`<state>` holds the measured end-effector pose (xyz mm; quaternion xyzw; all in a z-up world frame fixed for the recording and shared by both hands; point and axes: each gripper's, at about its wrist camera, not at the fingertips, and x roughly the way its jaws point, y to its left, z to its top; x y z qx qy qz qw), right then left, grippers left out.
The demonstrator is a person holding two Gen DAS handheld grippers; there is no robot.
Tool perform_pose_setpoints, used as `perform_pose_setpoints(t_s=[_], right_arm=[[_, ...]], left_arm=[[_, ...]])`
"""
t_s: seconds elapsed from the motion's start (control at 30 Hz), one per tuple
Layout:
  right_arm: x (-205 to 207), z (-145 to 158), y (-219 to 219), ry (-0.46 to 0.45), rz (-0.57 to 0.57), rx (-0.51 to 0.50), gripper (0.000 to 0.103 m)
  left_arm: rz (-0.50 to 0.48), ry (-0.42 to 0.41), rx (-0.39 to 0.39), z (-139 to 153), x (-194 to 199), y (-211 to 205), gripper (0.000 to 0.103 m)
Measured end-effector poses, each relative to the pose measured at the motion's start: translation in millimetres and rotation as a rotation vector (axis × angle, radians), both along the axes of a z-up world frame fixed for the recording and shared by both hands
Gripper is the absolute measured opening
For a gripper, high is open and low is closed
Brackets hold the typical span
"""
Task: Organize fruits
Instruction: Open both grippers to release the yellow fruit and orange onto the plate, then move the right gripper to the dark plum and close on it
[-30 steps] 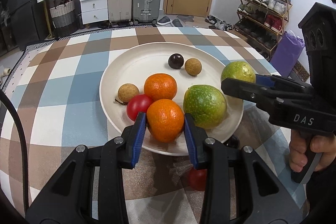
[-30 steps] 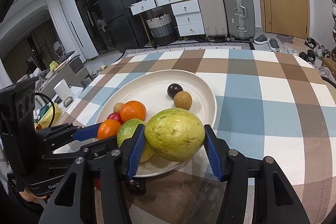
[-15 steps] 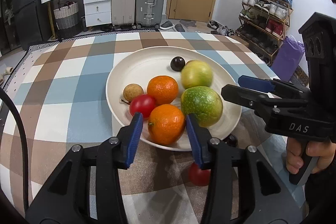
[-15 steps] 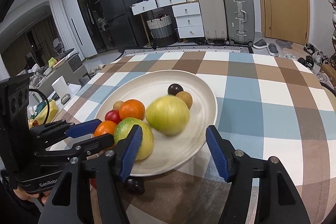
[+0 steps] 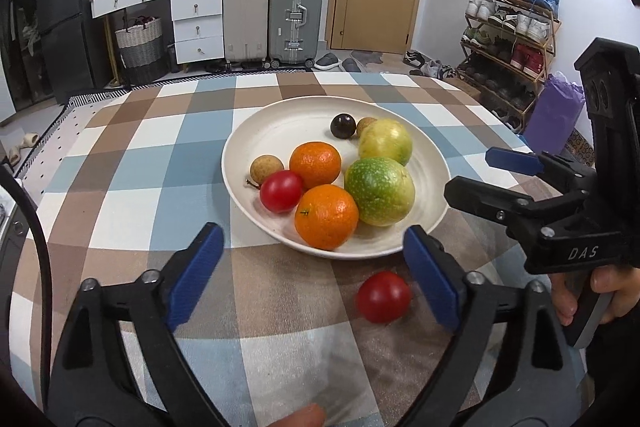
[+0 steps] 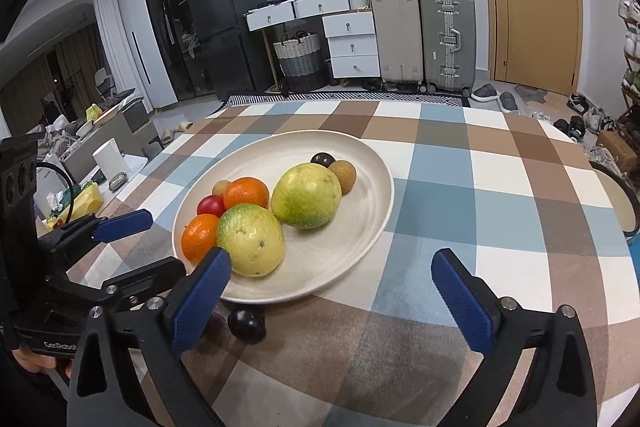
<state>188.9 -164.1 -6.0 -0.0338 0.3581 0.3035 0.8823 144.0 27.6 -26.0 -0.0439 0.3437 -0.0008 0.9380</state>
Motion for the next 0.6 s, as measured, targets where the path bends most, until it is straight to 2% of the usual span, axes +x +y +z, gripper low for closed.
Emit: perform_pose_setpoints(t_s=[0.03, 0.2, 0.5, 0.6], right_arm=[[-1.2, 0.0, -0.8, -0.001, 0.003, 0.000, 0.103], [-8.5, -0.7, -8.5, 0.008, 0.021, 0.010, 0.103], [-21.2, -14.3, -0.7, 0.062, 0.085, -0.096, 0.103], [-22.1, -16.7, 0.9, 0.073, 0.098, -0.103, 0.103]], left_arm=[[0.002, 0.000, -0.003, 0.2, -2.6, 0.4, 0.102], [0.009, 0.005, -0.006, 0.0, -13.5, 2.3, 0.102], [0.011, 0.048, 0.003, -6.3, -13.3, 1.9, 0.102], [0.015, 0.057, -0.004, -7.4, -12.5, 3.1, 0.102]])
